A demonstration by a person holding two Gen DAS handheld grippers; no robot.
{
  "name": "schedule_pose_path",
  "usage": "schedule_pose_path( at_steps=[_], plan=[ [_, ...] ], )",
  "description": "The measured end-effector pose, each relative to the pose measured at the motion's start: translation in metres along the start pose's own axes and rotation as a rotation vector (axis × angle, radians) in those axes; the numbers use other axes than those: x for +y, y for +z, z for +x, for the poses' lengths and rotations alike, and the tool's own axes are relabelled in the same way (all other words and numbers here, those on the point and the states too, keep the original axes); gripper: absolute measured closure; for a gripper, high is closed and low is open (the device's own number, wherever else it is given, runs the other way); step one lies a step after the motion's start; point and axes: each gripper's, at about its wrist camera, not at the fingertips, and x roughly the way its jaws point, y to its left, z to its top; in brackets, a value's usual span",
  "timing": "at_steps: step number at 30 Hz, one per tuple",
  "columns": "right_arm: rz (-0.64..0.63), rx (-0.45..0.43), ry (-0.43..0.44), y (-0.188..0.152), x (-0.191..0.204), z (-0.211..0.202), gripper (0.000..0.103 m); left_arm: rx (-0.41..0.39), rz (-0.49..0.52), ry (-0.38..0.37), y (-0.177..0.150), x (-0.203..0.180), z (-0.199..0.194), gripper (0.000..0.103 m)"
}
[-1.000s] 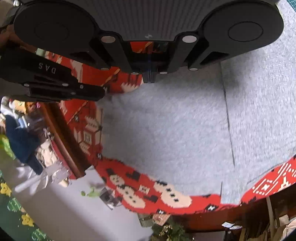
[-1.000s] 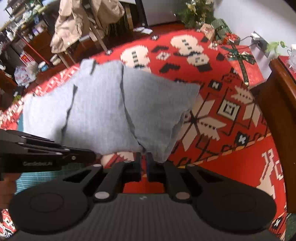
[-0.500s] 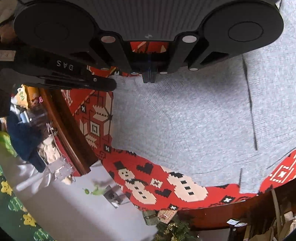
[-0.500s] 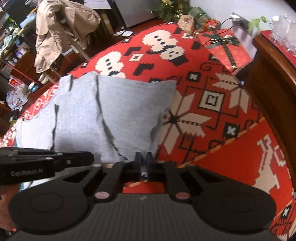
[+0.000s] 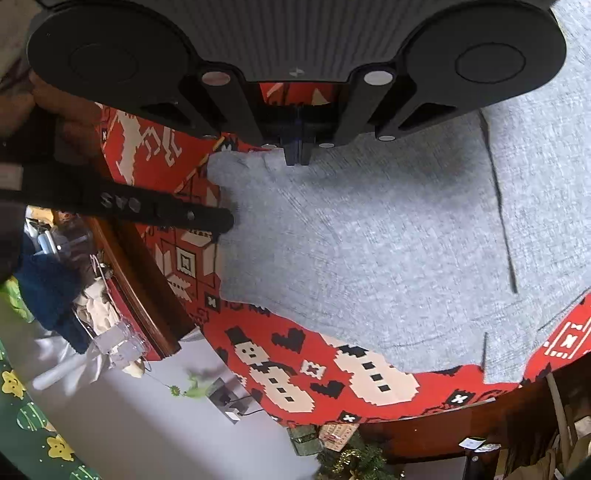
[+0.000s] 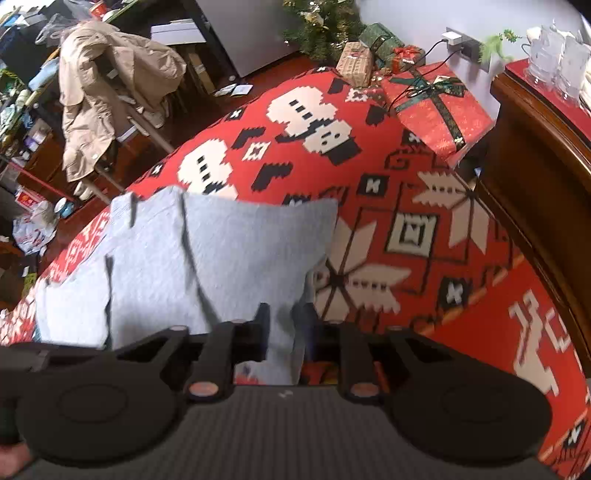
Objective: Fold clothes
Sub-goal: 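Fold the shirt hem toward the collar with both grippers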
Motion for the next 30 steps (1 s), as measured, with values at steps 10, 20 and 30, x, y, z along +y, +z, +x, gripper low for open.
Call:
schedule_pose_path(
  at_steps=[10,20,30],
  plan=[
    [-0.049,-0.034,-0.097,0.016,0.006,0.021,0.101,-0.012,-0.013,0.01,0.011,0.0,0.005,0.103],
    [-0.096,-0.065,-0.172,0.015,0.005,0.023,0.101,0.015,0.025,0.03,0.014,-0.004,0.016,0.103],
    [-0.021,-0.084,-0.114,0.035,-0.008,0.004,0.091,-0.032,0.0,0.013,0.021,-0.005,-0.001,0.103]
  ],
)
